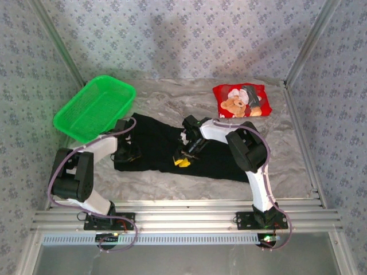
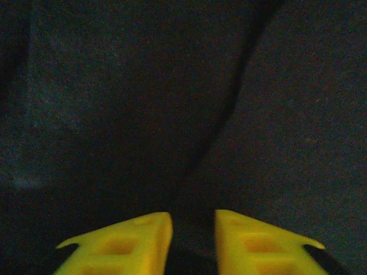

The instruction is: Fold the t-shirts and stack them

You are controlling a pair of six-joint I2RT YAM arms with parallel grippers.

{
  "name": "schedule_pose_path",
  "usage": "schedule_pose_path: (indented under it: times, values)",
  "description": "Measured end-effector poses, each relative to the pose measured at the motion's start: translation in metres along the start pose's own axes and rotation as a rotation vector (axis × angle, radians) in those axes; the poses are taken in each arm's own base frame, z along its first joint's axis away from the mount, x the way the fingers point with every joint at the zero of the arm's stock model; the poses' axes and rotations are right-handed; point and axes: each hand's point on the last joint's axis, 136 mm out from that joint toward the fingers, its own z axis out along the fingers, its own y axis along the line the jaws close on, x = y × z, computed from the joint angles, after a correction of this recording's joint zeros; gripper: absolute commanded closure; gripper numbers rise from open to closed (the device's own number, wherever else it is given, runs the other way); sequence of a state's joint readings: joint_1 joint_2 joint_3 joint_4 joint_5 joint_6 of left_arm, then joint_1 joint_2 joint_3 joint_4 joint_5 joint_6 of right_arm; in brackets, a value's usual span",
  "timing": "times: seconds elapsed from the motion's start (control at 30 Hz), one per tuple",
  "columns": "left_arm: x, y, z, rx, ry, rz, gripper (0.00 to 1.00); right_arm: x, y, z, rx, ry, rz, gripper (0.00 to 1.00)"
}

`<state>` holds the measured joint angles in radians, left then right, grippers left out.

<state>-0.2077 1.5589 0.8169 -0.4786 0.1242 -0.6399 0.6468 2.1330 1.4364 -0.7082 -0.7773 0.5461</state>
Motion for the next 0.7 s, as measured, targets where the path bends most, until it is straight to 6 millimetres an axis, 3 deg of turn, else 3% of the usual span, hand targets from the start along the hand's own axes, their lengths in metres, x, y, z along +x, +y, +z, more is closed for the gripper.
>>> schedule_pose_path:
  times: [0.23, 0.33, 0.43, 0.53, 0.6, 0.7]
  values:
    - [-0.011, -0.016, -0.021, 0.048, -0.032, -0.006, 0.49, 0.002, 0.001, -0.016, 0.015, -0.022, -0.014, 0.53]
    - [-0.03, -0.04, -0.053, 0.131, -0.106, 0.009, 0.45, 0.005, 0.007, -0.045, 0.019, -0.076, -0.047, 0.36]
    - [-0.053, -0.063, -0.102, 0.228, -0.226, 0.029, 0.37, 0.011, 0.014, -0.092, 0.022, -0.188, -0.104, 0.17]
    - [-0.073, -0.067, -0.154, 0.299, -0.364, 0.016, 0.28, 0.02, 0.011, -0.158, 0.03, -0.378, -0.152, 0.0]
    - [-0.088, -0.058, -0.184, 0.321, -0.453, -0.008, 0.25, 0.03, -0.006, -0.207, 0.042, -0.536, -0.145, 0.0]
    - [-0.104, -0.045, -0.206, 0.303, -0.528, -0.031, 0.22, 0.044, -0.048, -0.264, 0.065, -0.751, -0.063, 0.0]
